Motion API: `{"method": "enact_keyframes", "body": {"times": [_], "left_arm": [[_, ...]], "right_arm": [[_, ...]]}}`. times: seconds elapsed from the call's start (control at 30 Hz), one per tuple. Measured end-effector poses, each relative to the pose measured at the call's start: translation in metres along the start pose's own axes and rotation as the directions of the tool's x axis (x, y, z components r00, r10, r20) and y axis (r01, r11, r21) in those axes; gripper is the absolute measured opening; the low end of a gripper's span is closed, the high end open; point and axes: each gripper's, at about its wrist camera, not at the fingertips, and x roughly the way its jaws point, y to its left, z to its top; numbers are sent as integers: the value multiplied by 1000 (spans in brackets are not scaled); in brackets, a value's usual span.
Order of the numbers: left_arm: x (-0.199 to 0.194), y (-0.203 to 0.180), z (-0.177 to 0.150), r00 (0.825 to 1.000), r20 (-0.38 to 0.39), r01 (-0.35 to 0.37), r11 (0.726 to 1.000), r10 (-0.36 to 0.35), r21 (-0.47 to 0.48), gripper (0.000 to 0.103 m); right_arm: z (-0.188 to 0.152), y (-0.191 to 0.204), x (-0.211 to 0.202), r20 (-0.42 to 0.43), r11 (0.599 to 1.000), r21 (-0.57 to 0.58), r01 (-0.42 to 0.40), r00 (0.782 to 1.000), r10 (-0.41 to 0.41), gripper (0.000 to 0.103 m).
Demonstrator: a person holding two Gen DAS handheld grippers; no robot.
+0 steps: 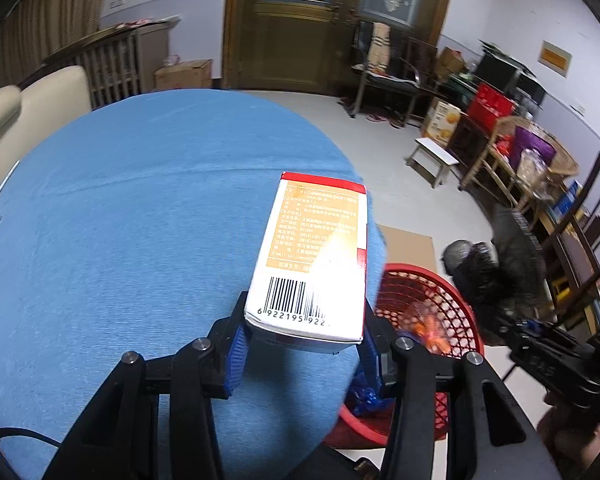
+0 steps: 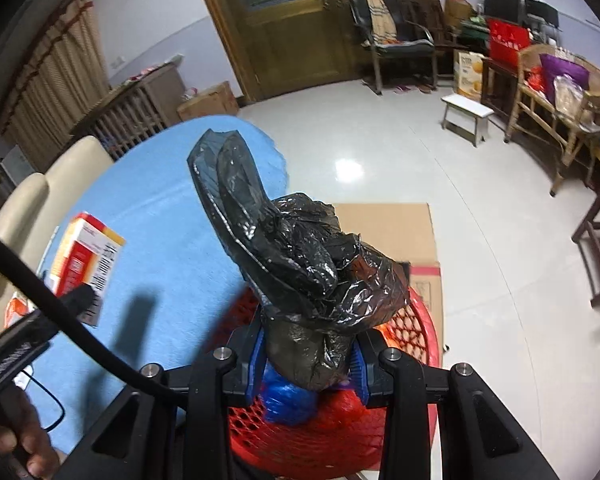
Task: Collect trash
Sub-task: 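Open the right tool to drop the black bag into the wastebasket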
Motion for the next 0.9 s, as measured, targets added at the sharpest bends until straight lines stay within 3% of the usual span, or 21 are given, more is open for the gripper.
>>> {"method": "enact_keyframes", "body": {"times": [0.43,0.9], "left_arm": [[4,-22,-2,999,-27,32,998,-30,52,49],[10,-38,-3,999,-42,34,996,-31,79,49]], "right_arm": [[-29,-12,17,-121,998,-10,69,990,-69,37],[-27,-24,29,-160,996,27,89,984,-83,39]]}}
